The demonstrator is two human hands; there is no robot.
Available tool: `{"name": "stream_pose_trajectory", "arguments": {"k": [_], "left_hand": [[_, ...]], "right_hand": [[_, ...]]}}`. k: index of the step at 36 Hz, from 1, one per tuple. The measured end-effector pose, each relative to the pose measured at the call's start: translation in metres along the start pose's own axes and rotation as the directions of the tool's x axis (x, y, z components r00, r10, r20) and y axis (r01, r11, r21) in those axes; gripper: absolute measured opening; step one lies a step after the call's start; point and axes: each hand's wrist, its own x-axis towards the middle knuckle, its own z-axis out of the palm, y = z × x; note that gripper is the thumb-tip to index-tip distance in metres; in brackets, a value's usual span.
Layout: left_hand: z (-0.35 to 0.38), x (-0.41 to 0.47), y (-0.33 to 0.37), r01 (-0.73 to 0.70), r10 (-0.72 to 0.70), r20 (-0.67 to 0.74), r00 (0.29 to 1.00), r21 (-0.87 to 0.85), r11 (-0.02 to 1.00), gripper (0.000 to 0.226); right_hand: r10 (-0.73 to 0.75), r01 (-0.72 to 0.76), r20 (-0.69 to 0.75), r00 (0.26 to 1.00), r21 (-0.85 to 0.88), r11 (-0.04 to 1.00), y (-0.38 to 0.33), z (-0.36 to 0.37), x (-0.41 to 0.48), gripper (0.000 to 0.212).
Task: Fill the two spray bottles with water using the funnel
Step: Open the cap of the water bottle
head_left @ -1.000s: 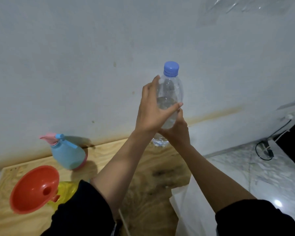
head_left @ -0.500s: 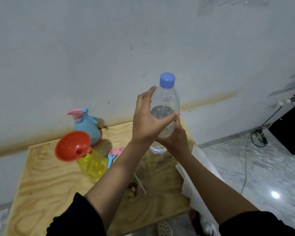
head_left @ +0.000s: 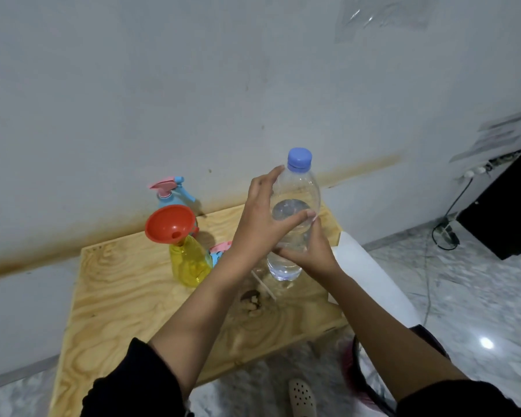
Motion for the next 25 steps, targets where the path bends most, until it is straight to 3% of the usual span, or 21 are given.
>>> {"name": "stream_pose_trajectory", "arguments": {"k": [4,9,13,19,25], "left_hand": [[-0.014,0.010,0.004,-0.059,0.061,0.066,0.996,-0.024,0.998,0.064],[-0.028,0.029,0.022,-0.059,0.086,0.192,0.978,-0.142,0.988,0.050],[-0.031,0.043,0.030,-0.040,0.085,0.262,0.961,-0.172,0.984,0.041],[-0.032,0.049,0.033,-0.026,0.072,0.243,0.967,-0.187,0.982,0.027],[-0.028,0.050,0.037,0.004,0.070,0.260,0.963,-0.272,0.962,0.026]], "right_hand": [[-0.039,0.042,-0.027,0.999,0.112,0.993,-0.018,-0.010,-0.007,0.081],[-0.121,0.133,-0.133,0.984,0.088,0.987,-0.044,-0.014,-0.002,0.103],[-0.158,0.169,-0.147,0.976,0.063,0.984,-0.059,-0.013,0.005,0.108],[-0.168,0.176,-0.212,0.963,0.020,0.984,-0.064,-0.008,0.013,0.094],[-0.166,0.175,-0.137,0.977,0.058,0.983,-0.061,-0.018,0.017,0.091]]}}
